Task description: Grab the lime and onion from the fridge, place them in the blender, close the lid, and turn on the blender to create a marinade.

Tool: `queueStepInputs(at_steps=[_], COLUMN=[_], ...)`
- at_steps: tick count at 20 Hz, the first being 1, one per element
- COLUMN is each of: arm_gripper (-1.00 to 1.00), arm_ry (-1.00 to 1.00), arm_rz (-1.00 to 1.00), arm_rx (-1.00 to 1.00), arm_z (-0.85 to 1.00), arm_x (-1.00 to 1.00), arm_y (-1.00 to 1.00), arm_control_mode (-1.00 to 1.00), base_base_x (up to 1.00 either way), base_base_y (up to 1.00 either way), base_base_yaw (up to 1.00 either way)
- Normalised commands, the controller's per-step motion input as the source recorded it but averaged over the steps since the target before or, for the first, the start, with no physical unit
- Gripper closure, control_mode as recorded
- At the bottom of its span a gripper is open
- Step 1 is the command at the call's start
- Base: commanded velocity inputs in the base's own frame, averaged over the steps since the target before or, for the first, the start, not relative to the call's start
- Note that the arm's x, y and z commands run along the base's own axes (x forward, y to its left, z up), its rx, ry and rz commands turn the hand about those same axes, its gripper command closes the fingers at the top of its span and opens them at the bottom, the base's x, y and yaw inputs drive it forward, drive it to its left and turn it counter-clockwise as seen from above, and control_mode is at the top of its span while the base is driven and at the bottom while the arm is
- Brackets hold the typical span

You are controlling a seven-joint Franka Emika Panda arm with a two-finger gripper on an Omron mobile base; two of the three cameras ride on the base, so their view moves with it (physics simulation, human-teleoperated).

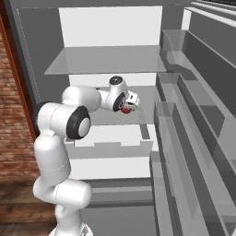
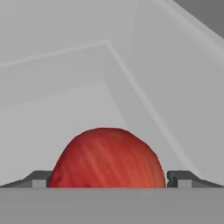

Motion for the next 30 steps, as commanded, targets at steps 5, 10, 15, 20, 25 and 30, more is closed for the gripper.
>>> queueStepInputs(at_steps=[5,10,15,20,25,30], arm_gripper=[1.0,1.0,1.0,1.0,1.0,1.0], arm_ry=[0.05,0.03,-0.03,-0.01,0.0,-0.13], arm_rz=[0.0,0.0,0.0,0.0,0.0,0.0], arm_rx=[0.0,0.0,0.01,0.0,0.0,0.0], arm_z=[-0.53,-0.57,-0.17,-0.21,-0.32,-0.03], arm_x=[0.0,0.0,0.0,-0.18,-0.5,-0.69], arm_y=[0.0,0.0,0.0,0.0,0.0,-0.02], arm_control_mode=[-1.0,-1.0,-1.0,-1.0,-1.0,-1.0], base_base_x=[0.0,0.0,0.0,0.0,0.0,0.0], base_base_y=[0.0,0.0,0.0,0.0,0.0,0.0], base_base_yaw=[0.0,0.0,0.0,0.0,0.0,0.0])
